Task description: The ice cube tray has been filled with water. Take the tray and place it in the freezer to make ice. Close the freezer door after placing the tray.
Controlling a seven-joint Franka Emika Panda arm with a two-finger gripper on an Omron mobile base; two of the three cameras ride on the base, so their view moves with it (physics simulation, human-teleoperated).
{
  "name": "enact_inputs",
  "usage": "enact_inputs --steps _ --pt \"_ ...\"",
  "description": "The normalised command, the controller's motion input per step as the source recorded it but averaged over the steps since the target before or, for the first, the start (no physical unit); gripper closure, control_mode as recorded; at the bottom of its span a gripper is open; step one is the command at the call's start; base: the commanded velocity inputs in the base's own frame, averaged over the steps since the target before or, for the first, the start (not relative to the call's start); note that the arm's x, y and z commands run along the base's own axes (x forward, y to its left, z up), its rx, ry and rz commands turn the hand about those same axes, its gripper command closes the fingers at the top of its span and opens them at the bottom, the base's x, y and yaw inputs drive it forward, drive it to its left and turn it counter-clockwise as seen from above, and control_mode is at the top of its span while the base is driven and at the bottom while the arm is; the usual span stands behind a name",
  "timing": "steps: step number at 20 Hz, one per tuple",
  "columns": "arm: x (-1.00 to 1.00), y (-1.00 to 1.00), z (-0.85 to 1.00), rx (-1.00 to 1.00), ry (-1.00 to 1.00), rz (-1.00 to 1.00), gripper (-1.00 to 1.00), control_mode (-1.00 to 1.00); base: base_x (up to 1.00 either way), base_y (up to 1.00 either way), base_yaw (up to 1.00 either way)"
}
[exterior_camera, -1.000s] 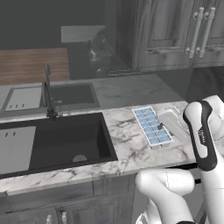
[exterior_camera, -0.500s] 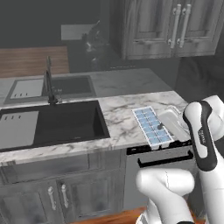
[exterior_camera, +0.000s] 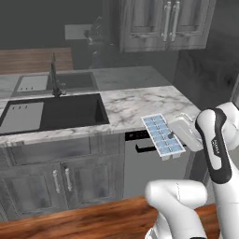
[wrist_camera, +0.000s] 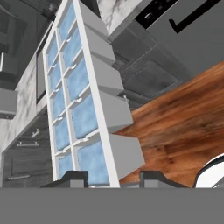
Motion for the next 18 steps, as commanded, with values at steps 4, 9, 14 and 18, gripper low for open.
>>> enact_inputs --steps 4,9,14,18 --pt "0.00 0.00 0.00 0.00 0.00 0.00 1.00 1.00 -0.62 -0.11 0.00" --pt "0.00 0.00 0.00 0.00 0.00 0.00 1.00 1.00 -0.47 -0.21 0.00" --pt "0.00 0.00 0.00 0.00 0.00 0.00 1.00 1.00 -0.33 -0.45 0.00" --pt "0.00 0.00 0.00 0.00 0.00 0.00 1.00 1.00 -0.22 -0.64 0.00"
